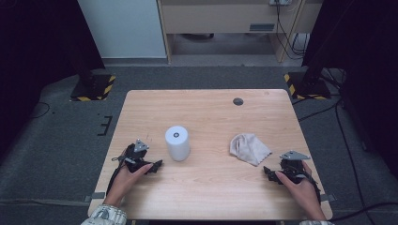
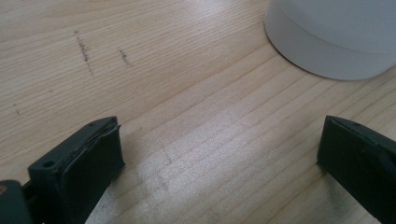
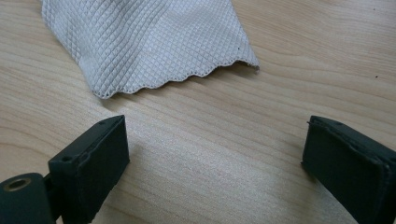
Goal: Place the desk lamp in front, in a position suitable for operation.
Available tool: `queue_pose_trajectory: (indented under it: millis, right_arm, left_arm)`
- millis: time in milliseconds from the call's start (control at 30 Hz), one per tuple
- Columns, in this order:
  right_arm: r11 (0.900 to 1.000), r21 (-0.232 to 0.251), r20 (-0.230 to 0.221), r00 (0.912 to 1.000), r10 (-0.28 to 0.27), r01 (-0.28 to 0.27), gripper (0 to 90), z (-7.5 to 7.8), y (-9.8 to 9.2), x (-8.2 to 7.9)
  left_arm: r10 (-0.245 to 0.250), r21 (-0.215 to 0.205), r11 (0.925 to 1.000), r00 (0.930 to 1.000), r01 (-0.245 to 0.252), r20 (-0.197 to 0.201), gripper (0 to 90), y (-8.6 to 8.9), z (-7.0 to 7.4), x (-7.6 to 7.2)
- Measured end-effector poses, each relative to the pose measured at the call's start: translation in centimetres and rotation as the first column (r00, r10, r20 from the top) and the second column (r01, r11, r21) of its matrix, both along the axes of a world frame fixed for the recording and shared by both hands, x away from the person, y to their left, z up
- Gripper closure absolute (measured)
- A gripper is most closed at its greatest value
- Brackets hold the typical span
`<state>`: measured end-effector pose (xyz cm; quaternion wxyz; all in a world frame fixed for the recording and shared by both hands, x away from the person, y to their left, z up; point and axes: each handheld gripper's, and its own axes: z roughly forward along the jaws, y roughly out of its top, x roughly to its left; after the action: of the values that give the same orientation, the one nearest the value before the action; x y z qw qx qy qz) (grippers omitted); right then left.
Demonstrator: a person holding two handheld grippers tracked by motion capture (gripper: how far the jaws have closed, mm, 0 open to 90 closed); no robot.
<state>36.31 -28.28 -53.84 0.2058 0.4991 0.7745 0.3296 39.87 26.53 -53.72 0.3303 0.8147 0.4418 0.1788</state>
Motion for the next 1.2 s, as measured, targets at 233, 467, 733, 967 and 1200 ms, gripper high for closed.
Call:
queue_pose_trajectory:
  millis: [233,467,733,967,1200]
  right_arm:
    - [1.0,0.0,-0.002,1.0,-0.001,0.001,7.2,0.0,0.0,0.0]
    - [1.0,0.002,-0.005,1.0,-0.002,0.002,6.2,0.0,0.1,0.1]
    - [1.0,0.003,-0.005,1.0,-0.002,0.002,6.2,0.0,0.1,0.1]
    - [1.0,0.002,-0.003,1.0,-0.001,0.001,6.2,0.0,0.2,0.1]
    - [1.0,-0.002,0.0,1.0,-0.005,0.005,6.0,0.0,0.3,0.1]
  left_arm:
    - [0.004,0.017,0.9998,0.9994,-0.004,-0.034,0.0,-0.3,0.4,-0.1]
    - [-0.041,-0.024,0.9989,0.9991,0.041,-0.01,2.8,-1.3,1.9,-0.9]
    - [-0.072,-0.088,0.9932,0.9959,0.077,0.055,3.8,-2.7,4.0,-1.4]
    - [-0.103,-0.132,0.9845,0.9901,0.115,0.095,3.3,-4.8,5.9,-0.4]
    - [-0.132,-0.127,0.9814,0.9862,0.144,0.1,3.0,-6.4,6.4,0.5]
